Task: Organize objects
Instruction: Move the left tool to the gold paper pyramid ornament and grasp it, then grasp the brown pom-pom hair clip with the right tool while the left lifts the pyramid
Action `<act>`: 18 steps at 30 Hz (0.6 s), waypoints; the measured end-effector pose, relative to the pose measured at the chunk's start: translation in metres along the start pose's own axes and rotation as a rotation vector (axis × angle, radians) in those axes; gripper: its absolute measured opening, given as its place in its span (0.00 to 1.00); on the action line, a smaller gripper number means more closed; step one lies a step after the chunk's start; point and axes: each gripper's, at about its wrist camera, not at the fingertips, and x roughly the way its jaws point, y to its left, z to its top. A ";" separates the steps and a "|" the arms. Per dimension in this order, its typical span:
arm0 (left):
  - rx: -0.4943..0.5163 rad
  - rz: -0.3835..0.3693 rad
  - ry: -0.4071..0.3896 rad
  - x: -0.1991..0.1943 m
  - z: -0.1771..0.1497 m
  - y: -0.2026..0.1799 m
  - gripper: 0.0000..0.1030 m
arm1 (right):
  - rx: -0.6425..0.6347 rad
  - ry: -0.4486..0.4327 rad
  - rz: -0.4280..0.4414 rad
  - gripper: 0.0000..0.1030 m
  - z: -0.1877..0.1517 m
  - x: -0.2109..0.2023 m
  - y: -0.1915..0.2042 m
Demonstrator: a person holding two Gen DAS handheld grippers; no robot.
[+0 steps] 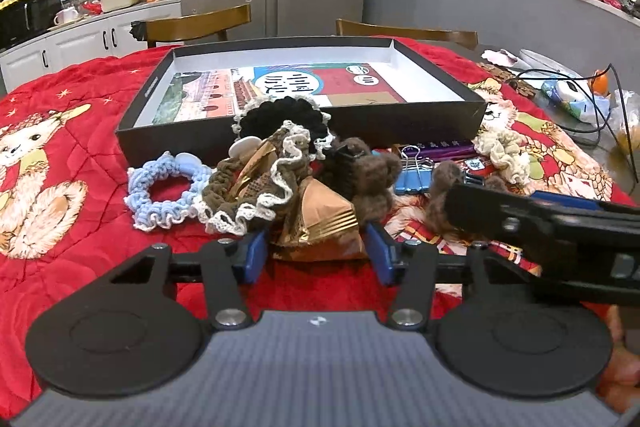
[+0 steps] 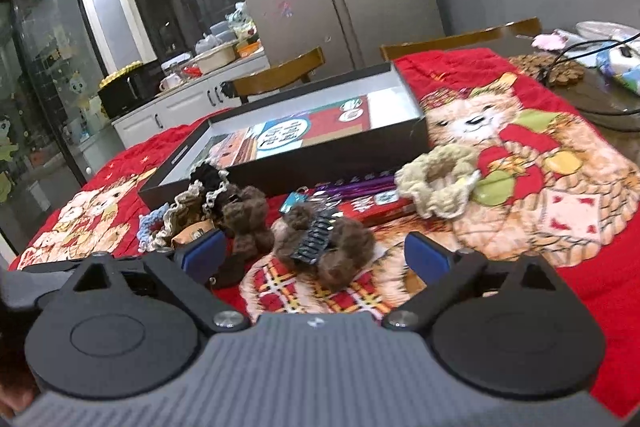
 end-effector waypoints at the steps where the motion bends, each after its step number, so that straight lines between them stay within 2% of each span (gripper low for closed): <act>1: 0.011 0.008 -0.007 -0.003 -0.001 -0.001 0.56 | 0.001 0.010 -0.005 0.92 0.000 0.003 0.001; 5: 0.060 0.049 -0.047 -0.016 -0.009 -0.008 0.56 | -0.001 0.045 -0.057 0.84 0.000 0.013 0.003; 9: 0.056 0.051 -0.059 -0.019 -0.011 -0.007 0.56 | 0.006 0.037 -0.110 0.74 0.001 0.016 0.004; 13: 0.055 0.056 -0.064 -0.021 -0.012 -0.006 0.56 | 0.062 0.018 -0.106 0.63 0.002 0.014 -0.005; 14: 0.059 0.056 -0.070 -0.022 -0.012 -0.007 0.56 | 0.074 0.013 -0.107 0.56 0.002 0.014 -0.007; 18: 0.066 0.047 -0.074 -0.023 -0.012 -0.008 0.55 | 0.084 0.006 -0.107 0.51 0.002 0.012 -0.008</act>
